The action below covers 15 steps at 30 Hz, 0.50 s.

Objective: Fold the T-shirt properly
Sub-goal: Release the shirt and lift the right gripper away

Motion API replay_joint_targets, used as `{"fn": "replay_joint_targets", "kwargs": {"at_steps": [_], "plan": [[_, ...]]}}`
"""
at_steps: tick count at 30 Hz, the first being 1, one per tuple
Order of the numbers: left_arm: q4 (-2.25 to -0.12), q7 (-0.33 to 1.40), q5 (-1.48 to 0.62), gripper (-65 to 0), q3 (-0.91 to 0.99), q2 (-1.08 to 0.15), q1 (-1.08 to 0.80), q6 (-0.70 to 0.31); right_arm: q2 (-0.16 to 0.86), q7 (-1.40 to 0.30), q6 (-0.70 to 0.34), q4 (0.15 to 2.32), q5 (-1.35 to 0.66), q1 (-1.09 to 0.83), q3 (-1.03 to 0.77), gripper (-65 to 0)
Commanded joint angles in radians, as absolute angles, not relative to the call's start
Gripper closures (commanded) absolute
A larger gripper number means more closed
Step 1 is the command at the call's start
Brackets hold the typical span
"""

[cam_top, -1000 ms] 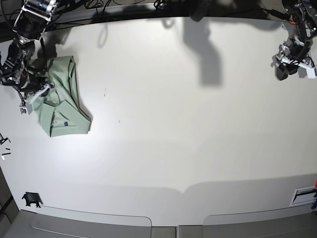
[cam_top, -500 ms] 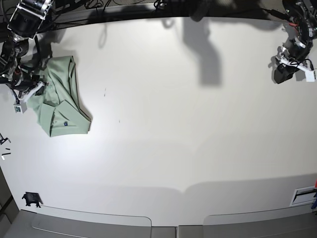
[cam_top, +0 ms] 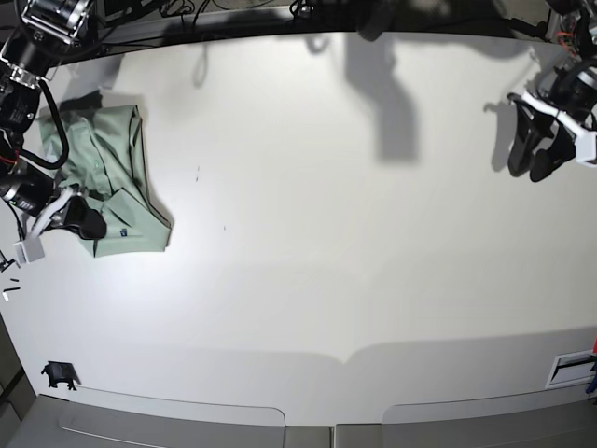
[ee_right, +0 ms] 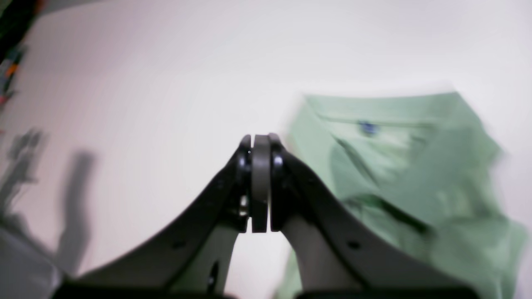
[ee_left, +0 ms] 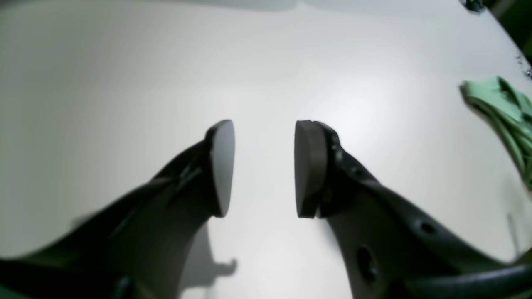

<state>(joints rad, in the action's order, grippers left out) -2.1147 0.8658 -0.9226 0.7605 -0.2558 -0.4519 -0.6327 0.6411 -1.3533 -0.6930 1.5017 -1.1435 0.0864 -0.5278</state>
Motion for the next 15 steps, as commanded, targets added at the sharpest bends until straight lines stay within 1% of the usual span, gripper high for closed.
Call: {"fn": "replay_joint_targets", "kwargs": {"at_steps": [1, 4, 10, 13, 15], "plan": [[-2.162, 0.845, -0.945, -21.3, 0.766, -0.257, -0.472, -0.638, 0.656, -1.356, -0.698, 1.536, -1.195, 0.102, -0.537, 0.0], [-2.240, 0.845, -0.945, -21.3, 0.766, -0.231, -0.542, -0.638, 0.630, -1.396, -0.698, 1.565, -1.295, 0.095, -0.537, 0.0], [-2.305, 0.868, -0.972, -21.3, 0.766, -0.160, -0.685, -0.638, 0.594, -1.396, -0.698, 1.565, -1.484, 0.035, -0.537, 0.0], [-2.304, 0.936, -1.024, -21.3, 0.766, -0.152, -0.725, -0.638, 0.590, -1.396, -0.698, 1.565, -1.484, -0.009, -0.537, 0.0], [-2.304, 0.953, -1.023, -21.3, 0.766, -0.153, -0.743, -0.638, 0.590, -1.396, -0.698, 1.572, -1.484, -0.033, -0.537, 0.0]]}}
